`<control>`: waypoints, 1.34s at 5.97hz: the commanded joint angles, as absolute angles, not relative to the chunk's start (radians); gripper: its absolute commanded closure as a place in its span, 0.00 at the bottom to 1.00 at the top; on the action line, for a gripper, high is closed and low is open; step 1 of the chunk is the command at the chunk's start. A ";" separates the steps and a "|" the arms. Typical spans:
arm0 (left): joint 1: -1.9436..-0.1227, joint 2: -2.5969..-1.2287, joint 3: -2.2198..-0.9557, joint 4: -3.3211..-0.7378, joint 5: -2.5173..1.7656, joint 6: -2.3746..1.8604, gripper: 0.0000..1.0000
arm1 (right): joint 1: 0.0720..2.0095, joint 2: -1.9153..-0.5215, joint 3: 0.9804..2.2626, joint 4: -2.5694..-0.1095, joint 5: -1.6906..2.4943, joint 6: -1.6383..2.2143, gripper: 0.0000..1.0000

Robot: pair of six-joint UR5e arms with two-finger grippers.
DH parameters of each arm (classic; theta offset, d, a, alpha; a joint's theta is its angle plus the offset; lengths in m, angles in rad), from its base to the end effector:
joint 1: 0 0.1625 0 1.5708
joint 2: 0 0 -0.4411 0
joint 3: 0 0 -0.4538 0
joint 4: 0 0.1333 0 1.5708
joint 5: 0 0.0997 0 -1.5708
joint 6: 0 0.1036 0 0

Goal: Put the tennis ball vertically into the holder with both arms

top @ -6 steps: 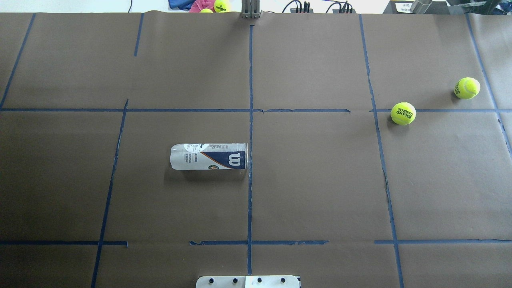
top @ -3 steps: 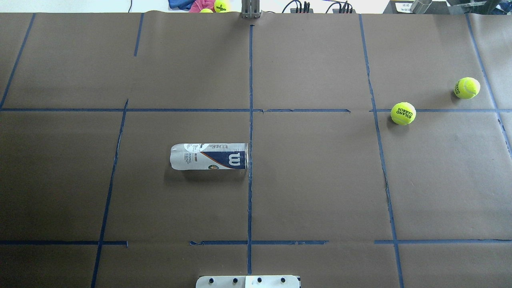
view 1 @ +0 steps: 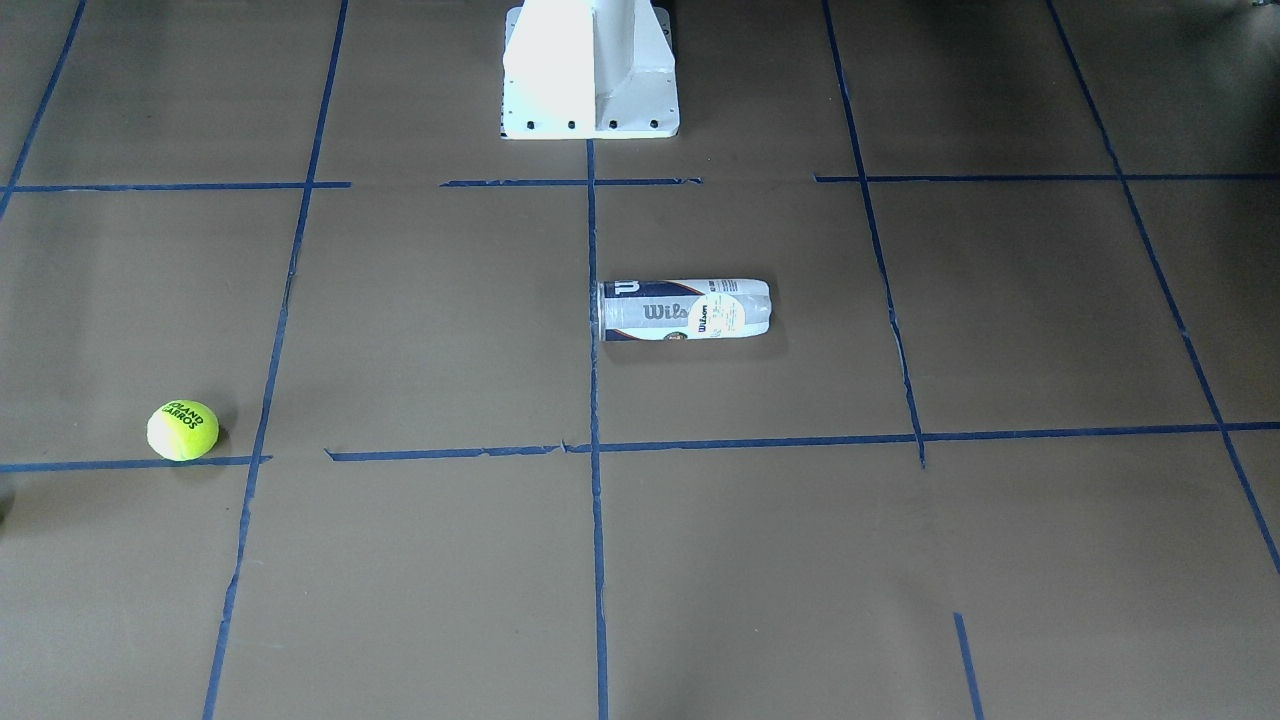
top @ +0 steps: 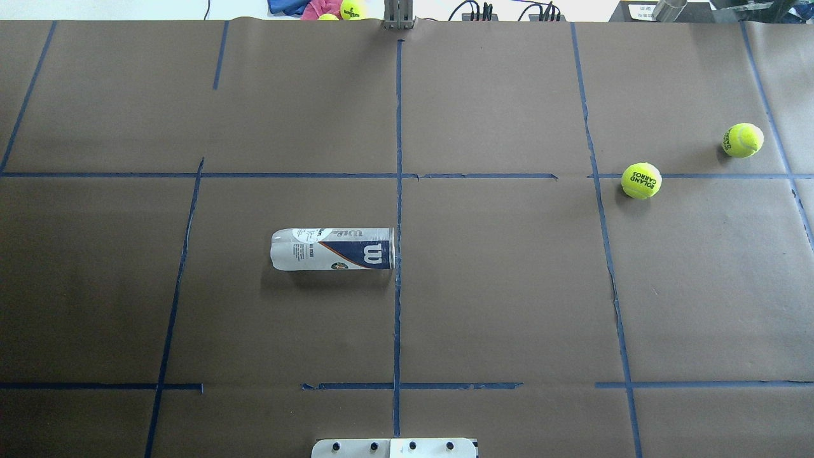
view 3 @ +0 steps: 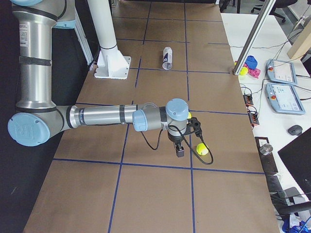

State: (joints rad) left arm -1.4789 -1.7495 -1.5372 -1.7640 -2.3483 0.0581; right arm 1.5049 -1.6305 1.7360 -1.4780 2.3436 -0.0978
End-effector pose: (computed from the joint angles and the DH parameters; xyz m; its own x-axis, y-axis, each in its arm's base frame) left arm -0.0011 -0.6488 0.5675 0.6821 0.3513 -0.6413 -0.1264 0.9205 0.3698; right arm 0.0255 -0.5402 0.6081 0.6957 -0.2790 0.6620 0.1331 0.9556 0.2629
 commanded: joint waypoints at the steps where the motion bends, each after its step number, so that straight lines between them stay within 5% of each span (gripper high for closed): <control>1: -1.428 -1.770 -1.540 -1.947 -2.352 -0.004 0.00 | 1.505 -1.612 1.738 -1.477 2.342 -0.097 0.00; 3: -1.274 -1.866 -1.555 -2.138 -2.342 -0.017 0.00 | 1.505 -1.611 1.738 -1.477 2.342 -0.095 0.00; 8: -0.865 -2.075 -1.647 -2.116 -2.116 -0.025 0.00 | 1.505 -1.611 1.730 -1.479 2.341 -0.097 0.00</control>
